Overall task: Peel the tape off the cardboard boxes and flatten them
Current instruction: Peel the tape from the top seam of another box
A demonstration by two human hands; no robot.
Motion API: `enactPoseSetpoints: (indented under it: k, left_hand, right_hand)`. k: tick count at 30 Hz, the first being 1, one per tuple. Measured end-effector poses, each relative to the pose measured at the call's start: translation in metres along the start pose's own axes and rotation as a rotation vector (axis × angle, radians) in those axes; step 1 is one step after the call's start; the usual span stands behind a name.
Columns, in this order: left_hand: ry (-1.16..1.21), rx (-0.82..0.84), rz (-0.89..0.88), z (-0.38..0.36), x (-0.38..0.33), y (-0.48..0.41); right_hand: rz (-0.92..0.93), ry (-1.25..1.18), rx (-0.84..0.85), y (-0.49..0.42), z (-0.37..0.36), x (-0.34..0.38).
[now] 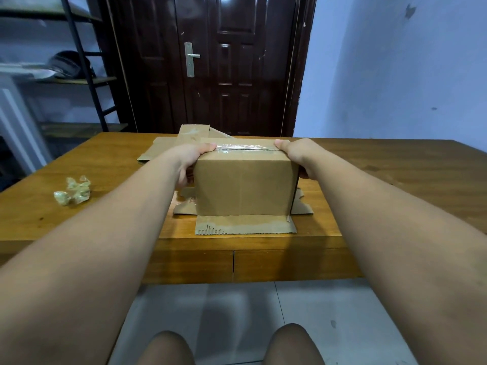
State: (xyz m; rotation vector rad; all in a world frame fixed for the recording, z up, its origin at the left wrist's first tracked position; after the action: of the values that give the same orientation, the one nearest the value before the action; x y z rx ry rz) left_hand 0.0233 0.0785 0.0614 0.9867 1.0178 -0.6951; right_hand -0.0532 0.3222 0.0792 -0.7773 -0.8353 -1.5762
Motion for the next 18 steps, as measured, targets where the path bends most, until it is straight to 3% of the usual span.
enactPoseSetpoints:
  k: [18]
  left_hand:
    - [0.057,0.010,-0.032,-0.006,-0.002,0.004]
  right_hand:
    - [-0.030,-0.136,-0.069,-0.013,-0.001,-0.011]
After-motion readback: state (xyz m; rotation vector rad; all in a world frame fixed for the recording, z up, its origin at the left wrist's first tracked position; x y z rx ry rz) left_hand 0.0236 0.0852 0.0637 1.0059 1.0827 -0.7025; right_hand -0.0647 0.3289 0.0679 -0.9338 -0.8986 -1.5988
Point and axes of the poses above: each hand's wrist, its own y-axis away from the middle knuckle, its own z-axis out of the back of the hand, x = y × z, the point moved 7 cm from there along -y, towards the middle knuckle, and after that the axes turned 4 degrees about -x, right-handed, at the moved point
